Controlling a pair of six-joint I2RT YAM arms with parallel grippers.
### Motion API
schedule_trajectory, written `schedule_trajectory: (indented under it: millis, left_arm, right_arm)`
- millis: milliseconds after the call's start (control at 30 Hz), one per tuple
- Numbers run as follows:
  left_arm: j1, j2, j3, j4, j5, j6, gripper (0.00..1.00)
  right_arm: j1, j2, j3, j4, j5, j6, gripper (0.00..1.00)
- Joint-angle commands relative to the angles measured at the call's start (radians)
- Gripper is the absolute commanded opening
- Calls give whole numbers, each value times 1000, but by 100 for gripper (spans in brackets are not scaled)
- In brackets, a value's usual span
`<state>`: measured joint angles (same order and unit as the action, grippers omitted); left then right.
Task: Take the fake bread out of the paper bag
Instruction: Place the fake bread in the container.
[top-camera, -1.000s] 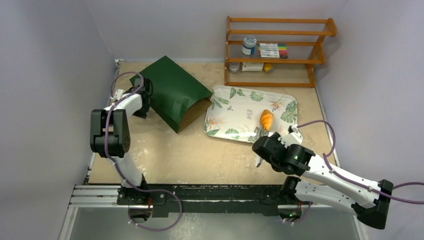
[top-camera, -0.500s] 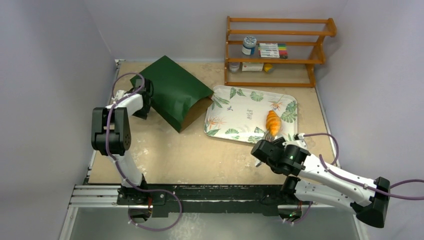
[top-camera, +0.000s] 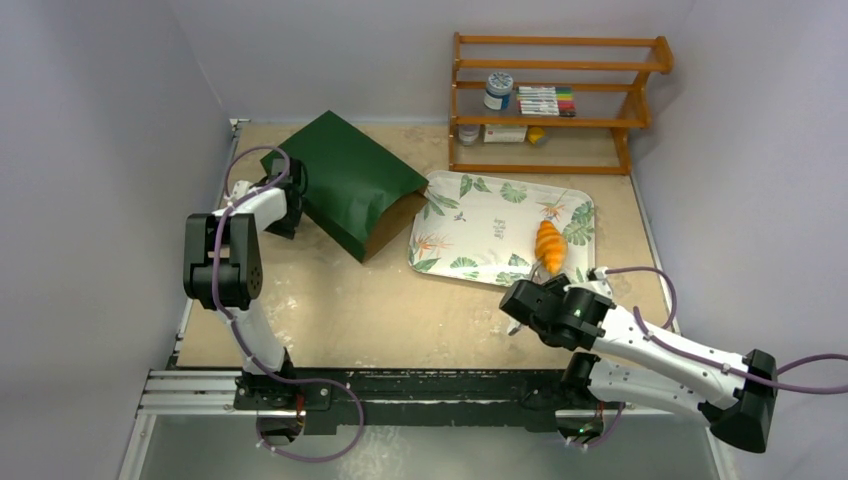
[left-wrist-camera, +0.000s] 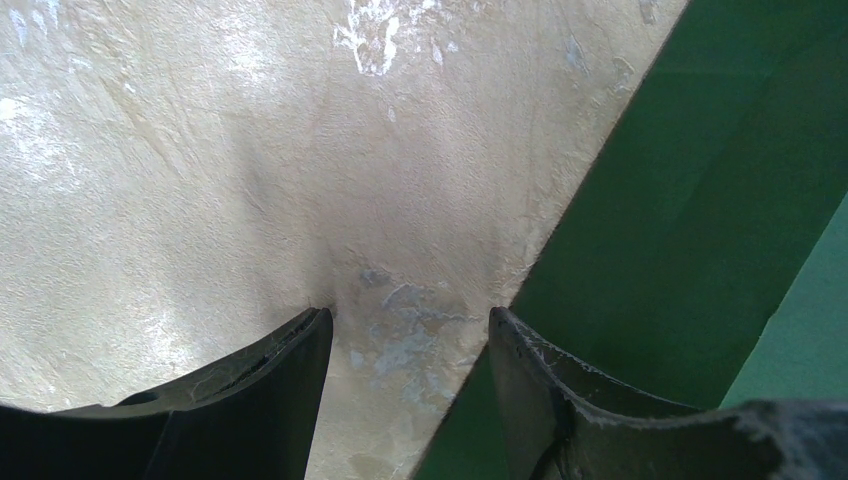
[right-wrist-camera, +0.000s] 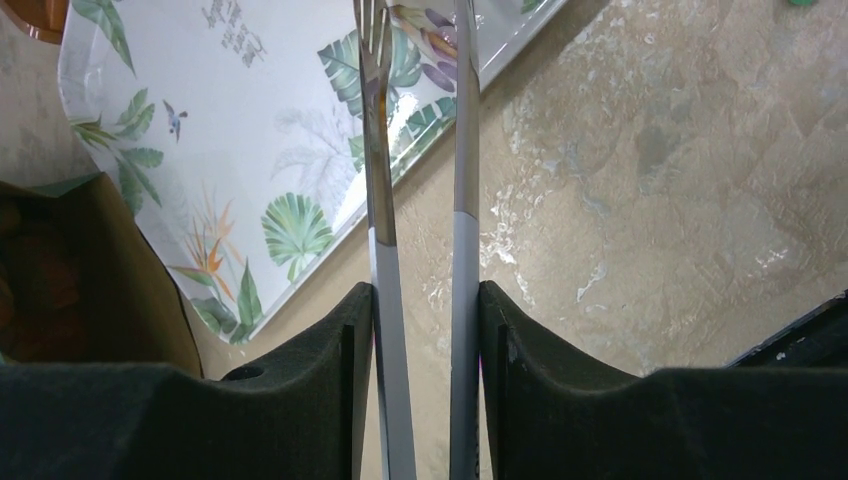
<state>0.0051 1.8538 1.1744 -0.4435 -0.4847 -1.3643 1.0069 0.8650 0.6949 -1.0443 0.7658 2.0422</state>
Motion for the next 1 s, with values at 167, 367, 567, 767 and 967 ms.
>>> schedule_trajectory:
  millis: [167,367,567,767,967]
  left_arm:
    - [-5,-11,43,22,1,17,58]
    - [-5,-14,45,20,3,14,58]
    - [-5,-10,56,13,2,20,58]
    - [-5,-9,58,14,1,20,58]
    - [-5,-2,66,14,0,22,59]
  right_arm:
    - [-10,-24,-7,-99,9,18,47]
    - [-11,-12,-2,-87,7,12,47]
    - [-11,27,8,-31,10,-33,51]
    - [-10,34,6,7,4,-73,54]
    - [-10,49,11,47,-3,-128,50]
